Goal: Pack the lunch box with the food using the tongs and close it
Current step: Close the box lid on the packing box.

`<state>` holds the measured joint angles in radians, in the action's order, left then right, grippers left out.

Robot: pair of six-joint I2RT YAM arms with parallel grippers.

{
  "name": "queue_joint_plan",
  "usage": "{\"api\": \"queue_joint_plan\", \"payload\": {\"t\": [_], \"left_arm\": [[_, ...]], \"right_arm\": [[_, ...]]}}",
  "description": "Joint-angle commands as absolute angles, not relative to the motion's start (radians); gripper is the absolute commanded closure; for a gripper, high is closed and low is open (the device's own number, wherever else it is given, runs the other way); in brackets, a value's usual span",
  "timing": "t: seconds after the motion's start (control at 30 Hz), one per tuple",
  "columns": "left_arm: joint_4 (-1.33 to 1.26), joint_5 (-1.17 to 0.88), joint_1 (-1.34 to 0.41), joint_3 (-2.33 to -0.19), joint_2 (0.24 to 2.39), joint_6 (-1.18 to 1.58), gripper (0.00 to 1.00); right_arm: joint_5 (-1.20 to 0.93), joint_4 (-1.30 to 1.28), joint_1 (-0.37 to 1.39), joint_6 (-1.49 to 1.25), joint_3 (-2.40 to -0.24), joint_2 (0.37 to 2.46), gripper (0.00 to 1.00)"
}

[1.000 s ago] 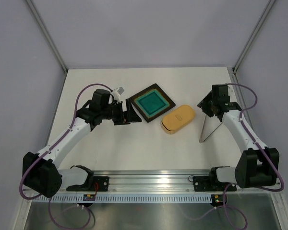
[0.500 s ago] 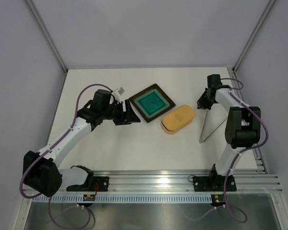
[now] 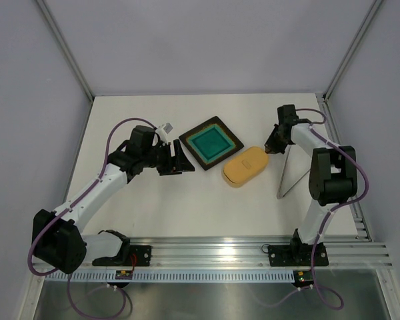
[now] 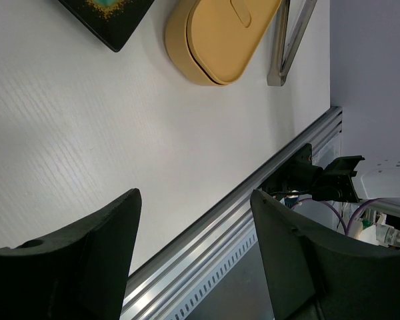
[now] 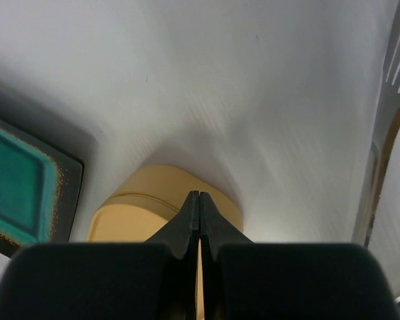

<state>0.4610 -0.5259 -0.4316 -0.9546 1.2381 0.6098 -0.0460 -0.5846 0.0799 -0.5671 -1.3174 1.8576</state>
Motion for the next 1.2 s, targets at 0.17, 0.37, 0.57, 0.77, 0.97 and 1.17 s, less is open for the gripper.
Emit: {"api": "queue_joint_plan", "payload": {"t": [0.17, 0.37, 0.57, 0.77, 0.97, 1.17], "left_arm": [[0.420, -0.520, -0.436, -0.950, 1.213, 0.609, 0.30], [0.416, -0.522, -0.436, -0.950, 1.223, 0.611, 0.30], [0.407, -0.526, -0.436, -0.943, 1.236, 0.611, 0.30], [0.391, -0.523, -0.436, -0.919, 1.250, 0.607, 0.30], [0.396, -0.512, -0.445, -0.908, 1.250, 0.604, 0.30], [0.408, -0.486, -0.466, -0.936, 1.258, 0.600, 0.30]], "right_arm": [[-0.061, -0.561, 0.103, -0.548, -1.293, 1.862, 1.00], [-0.077, -0.554, 0.115, -0.549, -1.266, 1.839, 1.00], [-0.083, -0.548, 0.143, -0.555, -1.238, 1.821, 1.00], [-0.083, -0.545, 0.169, -0.563, -1.218, 1.804, 1.00], [-0.080, -0.558, 0.173, -0.554, -1.223, 1.796, 1.00], [-0.031, -0.609, 0.184, -0.542, -1.249, 1.752, 1.00]]}}
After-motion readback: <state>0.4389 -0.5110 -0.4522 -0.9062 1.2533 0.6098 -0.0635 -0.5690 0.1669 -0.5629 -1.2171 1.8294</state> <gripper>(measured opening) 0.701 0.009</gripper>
